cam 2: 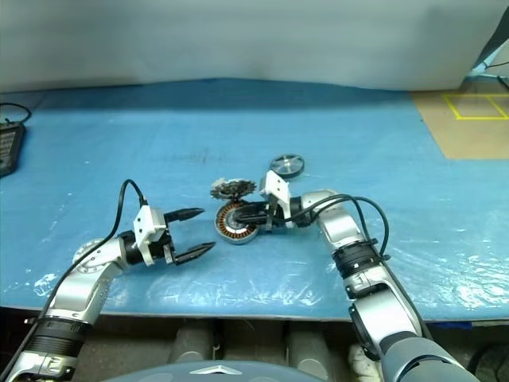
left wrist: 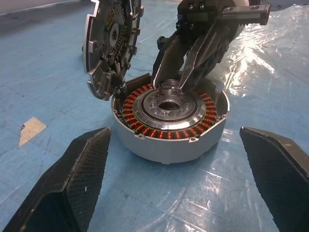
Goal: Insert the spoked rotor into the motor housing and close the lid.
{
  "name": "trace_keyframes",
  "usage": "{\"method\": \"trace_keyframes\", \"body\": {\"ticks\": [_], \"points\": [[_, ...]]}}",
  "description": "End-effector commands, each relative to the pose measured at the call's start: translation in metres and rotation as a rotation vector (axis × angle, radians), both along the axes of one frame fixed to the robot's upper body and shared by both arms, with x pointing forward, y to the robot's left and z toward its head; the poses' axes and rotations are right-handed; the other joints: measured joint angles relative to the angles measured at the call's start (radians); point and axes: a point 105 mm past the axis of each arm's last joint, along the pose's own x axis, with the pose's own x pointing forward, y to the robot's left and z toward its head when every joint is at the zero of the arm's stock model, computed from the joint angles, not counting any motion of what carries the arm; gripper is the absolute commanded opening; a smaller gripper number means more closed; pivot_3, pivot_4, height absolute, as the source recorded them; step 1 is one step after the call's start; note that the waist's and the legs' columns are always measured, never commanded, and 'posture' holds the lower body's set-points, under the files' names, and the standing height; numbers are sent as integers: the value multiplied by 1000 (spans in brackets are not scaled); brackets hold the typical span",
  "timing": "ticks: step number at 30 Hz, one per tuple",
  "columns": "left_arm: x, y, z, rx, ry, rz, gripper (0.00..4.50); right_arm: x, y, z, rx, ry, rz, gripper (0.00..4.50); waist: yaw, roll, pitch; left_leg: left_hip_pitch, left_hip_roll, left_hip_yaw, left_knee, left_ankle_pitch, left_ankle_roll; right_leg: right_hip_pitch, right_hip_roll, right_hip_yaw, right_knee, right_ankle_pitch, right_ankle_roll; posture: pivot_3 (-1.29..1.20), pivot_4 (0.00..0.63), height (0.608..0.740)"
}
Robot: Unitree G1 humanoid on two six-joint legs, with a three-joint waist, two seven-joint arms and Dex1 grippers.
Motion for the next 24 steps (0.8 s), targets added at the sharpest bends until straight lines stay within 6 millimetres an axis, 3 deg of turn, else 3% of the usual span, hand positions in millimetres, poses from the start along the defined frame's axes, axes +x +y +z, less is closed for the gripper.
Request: {"method": "trace_keyframes", "body": {"ticks": [1, 14, 24], "points": [[1, -2, 8, 0, -44, -11, 4500, 2, 6, 8, 9, -41, 21, 557, 0, 0, 0, 0, 0, 0, 0, 0, 0, 0, 0, 0, 0, 0, 0, 0, 150, 740], [2, -1, 8, 5, -52, -4, 4500, 2, 5, 2, -13, -34, 22, 557, 0, 0, 0, 0, 0, 0, 0, 0, 0, 0, 0, 0, 0, 0, 0, 0, 150, 740], [1, 0, 6, 6, -51, 4, 4500, -1, 7, 8, 18, -43, 39, 3994, 0, 0, 0, 0, 0, 0, 0, 0, 0, 0, 0, 0, 0, 0, 0, 0, 150, 740]]}}
